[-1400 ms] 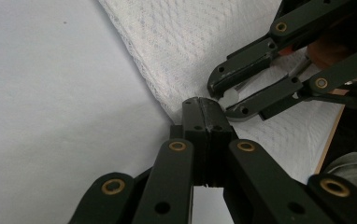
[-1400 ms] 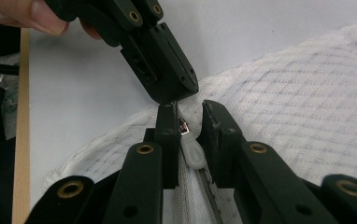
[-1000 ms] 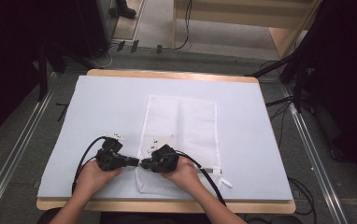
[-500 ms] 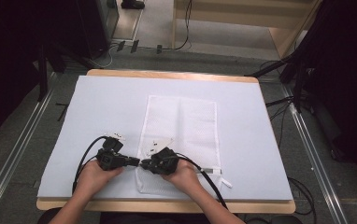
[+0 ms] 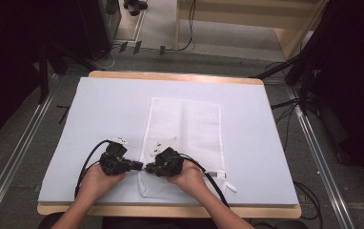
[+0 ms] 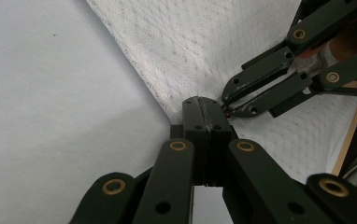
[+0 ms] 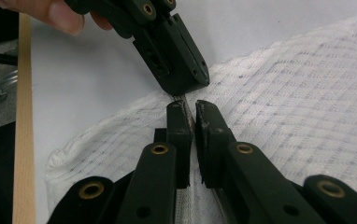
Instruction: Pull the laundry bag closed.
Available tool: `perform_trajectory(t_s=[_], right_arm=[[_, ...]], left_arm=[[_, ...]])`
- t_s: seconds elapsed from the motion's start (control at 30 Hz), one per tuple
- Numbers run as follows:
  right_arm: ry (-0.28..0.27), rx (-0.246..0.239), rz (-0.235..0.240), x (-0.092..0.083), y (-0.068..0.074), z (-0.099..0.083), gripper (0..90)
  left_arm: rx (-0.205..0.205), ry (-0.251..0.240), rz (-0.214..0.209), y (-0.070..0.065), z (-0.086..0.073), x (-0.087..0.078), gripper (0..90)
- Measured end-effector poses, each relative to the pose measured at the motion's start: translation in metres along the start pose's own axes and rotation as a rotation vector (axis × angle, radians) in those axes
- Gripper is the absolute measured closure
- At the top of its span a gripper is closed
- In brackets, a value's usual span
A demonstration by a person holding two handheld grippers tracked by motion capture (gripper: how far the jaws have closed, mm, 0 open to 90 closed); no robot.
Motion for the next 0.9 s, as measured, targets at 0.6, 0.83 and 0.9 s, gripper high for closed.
perform_trajectory(t_s=[0.6, 0.83, 0.9], right_arm=[[0.031, -0.019, -0.008, -0.012, -0.005, -0.005, 89.2], [0.036, -0.011, -0.003, -0.019, -0.007, -0.008, 89.2], [0.038, -0.007, -0.005, -0.02, -0.007, -0.009, 89.2]], left_arm=[[-0.002, -0.004, -0.004, 0.001, 0.0, 0.0, 90.0], [0.004, -0.004, -0.012, 0.001, -0.001, 0.0, 90.0], [0.003, -0.006, -0.013, 0.001, -0.001, 0.0, 90.0]])
Point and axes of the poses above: each handheld gripper's, and its own axes: x roughly forward along the jaws, z roughly out of its top, y roughly to its left, the point moved 3 cm from there along x, roughly forward along the jaws, and after that the axes turned 3 degrees about z, right-handed, at the moved point
